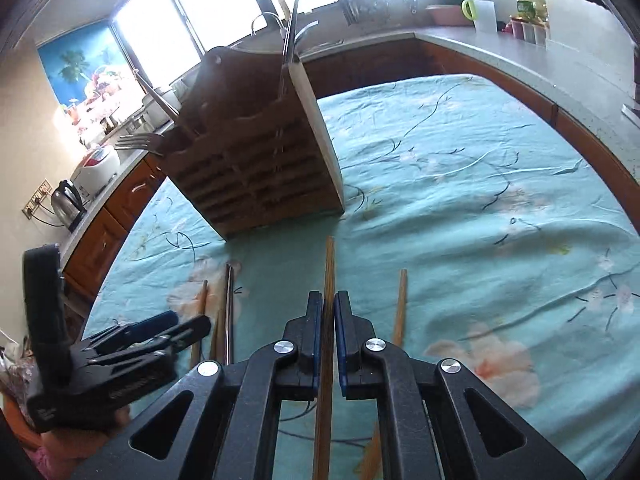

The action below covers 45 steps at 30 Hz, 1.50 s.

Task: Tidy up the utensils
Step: 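Close the left tool on a wooden chopstick, then lift and carry both wooden chopsticks over the holder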

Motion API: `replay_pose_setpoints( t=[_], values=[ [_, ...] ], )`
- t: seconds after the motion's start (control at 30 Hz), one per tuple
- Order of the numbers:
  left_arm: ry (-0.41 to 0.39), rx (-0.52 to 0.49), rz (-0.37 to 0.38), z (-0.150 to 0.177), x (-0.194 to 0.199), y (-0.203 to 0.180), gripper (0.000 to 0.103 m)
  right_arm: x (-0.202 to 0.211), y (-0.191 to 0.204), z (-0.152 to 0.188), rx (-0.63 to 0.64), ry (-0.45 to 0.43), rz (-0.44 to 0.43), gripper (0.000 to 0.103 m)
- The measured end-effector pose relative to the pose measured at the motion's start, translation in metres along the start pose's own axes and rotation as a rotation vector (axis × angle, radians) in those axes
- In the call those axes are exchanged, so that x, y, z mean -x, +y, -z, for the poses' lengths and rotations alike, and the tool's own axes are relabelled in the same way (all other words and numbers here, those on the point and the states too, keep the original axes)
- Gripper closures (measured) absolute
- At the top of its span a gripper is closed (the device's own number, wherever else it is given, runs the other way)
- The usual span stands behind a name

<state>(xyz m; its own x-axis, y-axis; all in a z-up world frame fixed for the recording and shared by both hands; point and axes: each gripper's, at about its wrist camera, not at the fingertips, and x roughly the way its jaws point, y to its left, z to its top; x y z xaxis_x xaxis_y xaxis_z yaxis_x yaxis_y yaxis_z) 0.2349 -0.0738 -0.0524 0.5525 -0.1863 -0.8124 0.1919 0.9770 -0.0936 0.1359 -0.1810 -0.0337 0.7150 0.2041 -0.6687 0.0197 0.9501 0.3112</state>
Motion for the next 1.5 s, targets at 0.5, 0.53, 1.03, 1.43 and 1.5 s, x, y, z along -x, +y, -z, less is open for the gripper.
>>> replay_pose_setpoints(
  t=[0.5,0.53,1.03,1.43,1.5],
  values=[
    [0.014,0.004,0.027,0.006,0.012,0.039,0.077,0.010,0.021,-0.002,-0.009,-0.046,-0.070,0.097],
    [0.013,0.003,0.020,0.004,0.010,0.037,0.077,0.010,0.023,-0.002,-0.007,-0.047,-0.073,0.097],
    [-0.050,0.027,0.088,-0.006,0.028,0.034,0.098,0.018,0.031,-0.006,0.000,-0.070,-0.086,0.097],
    [-0.266,0.042,0.212,-0.018,0.136,0.039,0.098,0.066,0.045,-0.023,0.036,-0.186,-0.115,0.097],
    [-0.297,0.037,0.220,-0.020,0.150,0.039,0.098,0.074,0.047,-0.026,0.043,-0.206,-0.119,0.097]
  ],
)
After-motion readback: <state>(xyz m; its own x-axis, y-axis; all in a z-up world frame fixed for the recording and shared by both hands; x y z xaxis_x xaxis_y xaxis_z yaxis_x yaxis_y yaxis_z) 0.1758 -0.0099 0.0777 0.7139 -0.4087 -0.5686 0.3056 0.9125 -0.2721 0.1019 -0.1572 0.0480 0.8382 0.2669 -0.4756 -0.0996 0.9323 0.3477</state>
